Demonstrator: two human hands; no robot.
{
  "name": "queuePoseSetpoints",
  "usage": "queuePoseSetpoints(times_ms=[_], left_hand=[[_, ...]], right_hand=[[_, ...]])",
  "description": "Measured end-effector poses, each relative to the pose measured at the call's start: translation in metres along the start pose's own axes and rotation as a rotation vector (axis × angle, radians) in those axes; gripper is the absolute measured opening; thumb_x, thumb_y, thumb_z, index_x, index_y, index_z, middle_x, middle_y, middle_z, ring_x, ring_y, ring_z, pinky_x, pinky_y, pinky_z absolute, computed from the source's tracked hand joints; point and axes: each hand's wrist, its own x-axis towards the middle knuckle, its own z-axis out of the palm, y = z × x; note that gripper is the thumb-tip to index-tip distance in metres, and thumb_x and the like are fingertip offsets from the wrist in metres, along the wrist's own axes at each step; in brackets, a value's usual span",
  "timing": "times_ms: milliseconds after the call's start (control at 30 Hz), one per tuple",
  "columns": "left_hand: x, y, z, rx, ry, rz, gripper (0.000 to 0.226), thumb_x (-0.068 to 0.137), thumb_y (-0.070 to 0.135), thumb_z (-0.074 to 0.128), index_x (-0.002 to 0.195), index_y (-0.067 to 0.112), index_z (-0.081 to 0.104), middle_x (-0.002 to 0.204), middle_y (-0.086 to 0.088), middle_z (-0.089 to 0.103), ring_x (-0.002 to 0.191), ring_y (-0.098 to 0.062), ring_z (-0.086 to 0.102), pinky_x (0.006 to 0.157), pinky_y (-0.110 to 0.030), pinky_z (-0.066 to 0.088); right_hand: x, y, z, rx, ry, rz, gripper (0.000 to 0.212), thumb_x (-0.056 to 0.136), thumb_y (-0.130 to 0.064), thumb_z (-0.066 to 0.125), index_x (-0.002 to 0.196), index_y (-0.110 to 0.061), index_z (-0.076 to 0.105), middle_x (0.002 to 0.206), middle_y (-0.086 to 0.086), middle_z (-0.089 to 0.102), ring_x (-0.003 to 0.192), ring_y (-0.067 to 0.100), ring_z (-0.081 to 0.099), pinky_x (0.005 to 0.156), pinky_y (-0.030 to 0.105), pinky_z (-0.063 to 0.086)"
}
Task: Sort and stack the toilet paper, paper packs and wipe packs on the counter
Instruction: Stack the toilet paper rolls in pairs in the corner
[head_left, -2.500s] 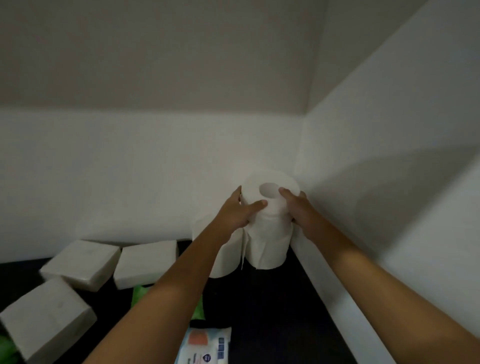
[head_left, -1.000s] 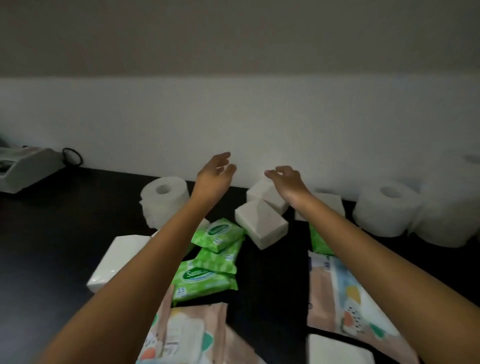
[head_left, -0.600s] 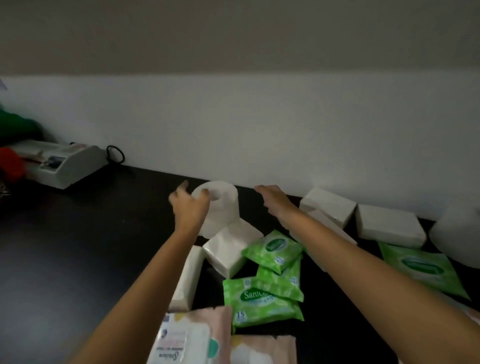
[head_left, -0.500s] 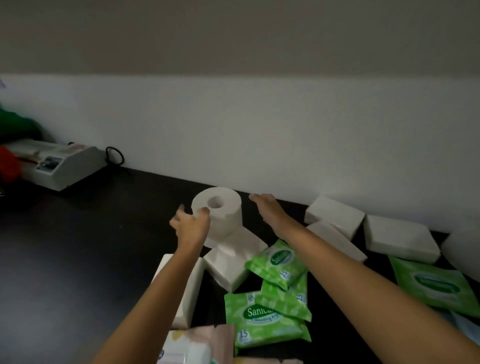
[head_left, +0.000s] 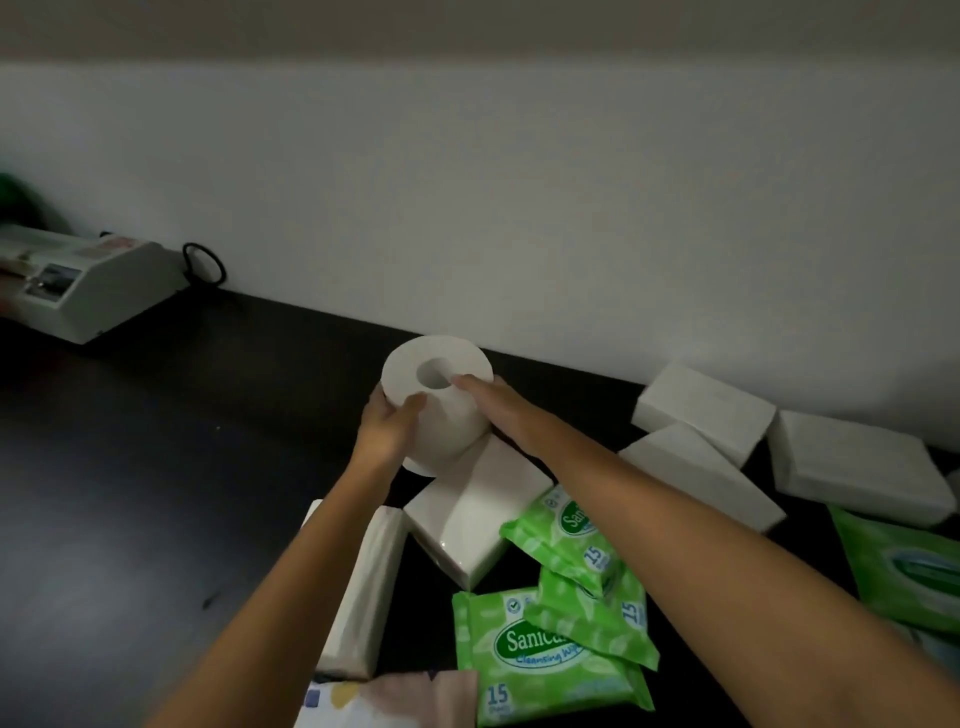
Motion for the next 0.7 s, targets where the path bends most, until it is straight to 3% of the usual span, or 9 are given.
queuePoseSetpoints(times_ms=[133, 333, 500, 600, 700], left_hand=[[-0.012, 0.017, 0.009, -0.011, 0.006, 0.137, 0.051, 0.093, 0.018, 0.050, 0.141, 0.016, 0.032, 0.131, -0.008, 0.049, 0.117, -0.021, 0.048, 0.090, -0.031, 0.038], [-0.051, 0.071, 0.046, -0.018, -0.022, 0.402, 0.050, 0.093, 0.014, 0.049, 0.140, 0.018, 0.033, 0.117, 0.004, 0.045, 0.107, -0.011, 0.044, 0.087, -0.026, 0.036], [-0.095, 0.103, 0.114, -0.052, -0.192, 0.561, 0.050, 0.089, 0.014, 0.053, 0.136, 0.019, 0.038, 0.131, -0.004, 0.050, 0.112, -0.014, 0.049, 0.089, -0.025, 0.040], [-0.126, 0.109, 0.169, -0.111, -0.344, 0.563, 0.048, 0.084, 0.012, 0.058, 0.131, 0.016, 0.045, 0.128, -0.003, 0.057, 0.112, -0.015, 0.055, 0.090, -0.022, 0.046], [-0.164, 0.110, 0.230, -0.166, -0.490, 0.536, 0.045, 0.078, 0.011, 0.062, 0.122, 0.014, 0.052, 0.121, -0.005, 0.062, 0.111, -0.019, 0.059, 0.093, -0.028, 0.049]], right_hand=[[-0.013, -0.010, -0.010, 0.020, 0.005, -0.059, 0.069, 0.091, -0.038, 0.050, 0.148, -0.011, 0.022, 0.143, 0.011, 0.042, 0.130, 0.027, 0.042, 0.105, 0.037, 0.036], [-0.067, -0.038, -0.055, 0.070, 0.142, -0.213, 0.082, 0.090, -0.041, 0.052, 0.151, -0.016, 0.004, 0.152, 0.010, 0.031, 0.135, 0.028, 0.036, 0.108, 0.036, 0.031], [-0.130, -0.042, -0.136, 0.105, 0.369, -0.310, 0.078, 0.092, -0.037, 0.051, 0.150, -0.012, 0.005, 0.149, 0.012, 0.034, 0.131, 0.029, 0.041, 0.101, 0.033, 0.037], [-0.167, -0.025, -0.194, 0.106, 0.507, -0.312, 0.077, 0.088, -0.036, 0.055, 0.148, -0.009, 0.014, 0.145, 0.011, 0.041, 0.125, 0.028, 0.049, 0.096, 0.033, 0.044], [-0.212, 0.002, -0.256, 0.105, 0.641, -0.294, 0.072, 0.088, -0.035, 0.057, 0.144, -0.007, 0.022, 0.139, 0.010, 0.048, 0.121, 0.026, 0.052, 0.096, 0.033, 0.045]])
